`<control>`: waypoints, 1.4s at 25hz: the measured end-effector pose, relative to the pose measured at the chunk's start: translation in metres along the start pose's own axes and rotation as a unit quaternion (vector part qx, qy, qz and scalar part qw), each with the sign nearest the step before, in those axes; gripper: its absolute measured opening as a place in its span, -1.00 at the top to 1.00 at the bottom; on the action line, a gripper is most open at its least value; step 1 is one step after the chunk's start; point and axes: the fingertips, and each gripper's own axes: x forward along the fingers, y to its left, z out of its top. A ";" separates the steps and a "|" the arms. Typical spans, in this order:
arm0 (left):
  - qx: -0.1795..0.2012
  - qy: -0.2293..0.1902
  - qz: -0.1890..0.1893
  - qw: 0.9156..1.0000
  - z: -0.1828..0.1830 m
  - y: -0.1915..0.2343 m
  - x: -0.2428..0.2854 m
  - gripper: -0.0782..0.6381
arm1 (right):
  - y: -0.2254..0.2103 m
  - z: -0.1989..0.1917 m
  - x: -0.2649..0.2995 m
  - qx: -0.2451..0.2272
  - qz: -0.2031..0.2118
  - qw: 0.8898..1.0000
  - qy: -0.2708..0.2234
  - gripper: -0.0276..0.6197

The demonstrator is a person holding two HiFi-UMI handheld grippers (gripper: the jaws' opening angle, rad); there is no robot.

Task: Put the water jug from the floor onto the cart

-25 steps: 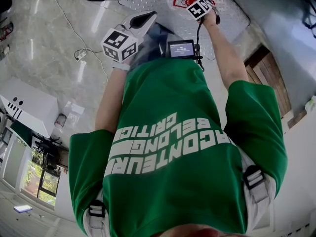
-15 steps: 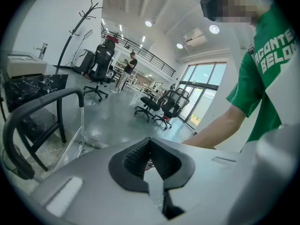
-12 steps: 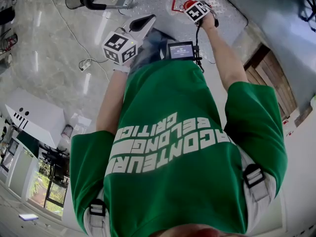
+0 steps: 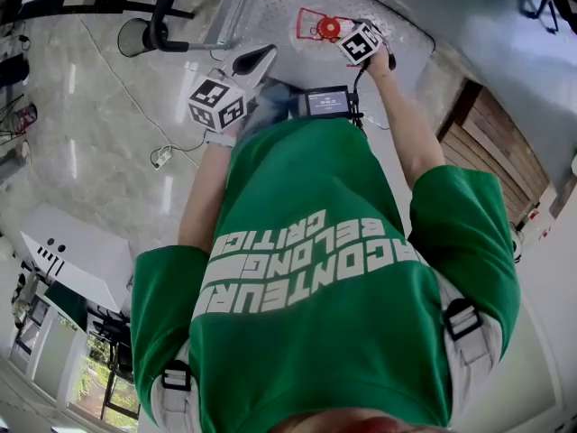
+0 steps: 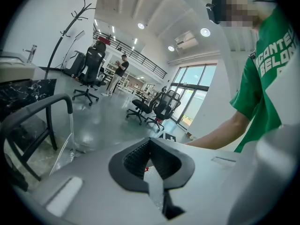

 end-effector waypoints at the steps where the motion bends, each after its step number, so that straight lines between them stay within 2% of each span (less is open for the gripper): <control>1: 0.002 -0.001 -0.005 1.000 0.002 -0.002 0.001 0.74 | 0.000 -0.002 -0.009 0.005 -0.001 1.000 -0.009 -0.02; 3: 0.005 -0.004 -0.014 1.000 0.007 -0.005 0.004 0.74 | -0.001 -0.003 -0.027 0.013 -0.008 0.999 -0.032 0.01; 9: 0.023 -0.007 -0.050 0.998 0.024 -0.016 0.019 0.74 | -0.027 -0.007 -0.088 0.050 -0.070 0.992 -0.093 0.45; 10: 0.025 -0.006 -0.056 0.998 0.026 -0.019 0.021 0.74 | -0.030 -0.009 -0.098 0.055 -0.080 0.990 -0.101 0.55; 12: 0.031 -0.005 -0.069 0.997 0.031 -0.025 0.026 0.74 | -0.036 -0.013 -0.119 0.064 -0.098 0.986 -0.119 0.90; 13: 0.035 -0.005 -0.076 0.997 0.034 -0.028 0.028 0.74 | -0.037 -0.014 -0.129 0.068 -0.105 0.984 -0.127 0.93; 19: 0.052 -0.006 -0.109 0.993 0.052 -0.049 0.040 0.74 | -0.031 -0.016 -0.190 0.078 -0.126 0.969 -0.196 0.93; 24: 0.074 0.002 -0.144 0.987 0.064 -0.066 0.060 0.74 | -0.028 -0.022 -0.244 0.105 -0.160 0.950 -0.246 0.93; 35: 0.101 0.035 -0.213 0.971 0.066 -0.102 0.101 0.74 | -0.016 -0.050 -0.314 0.182 -0.219 0.910 -0.300 0.93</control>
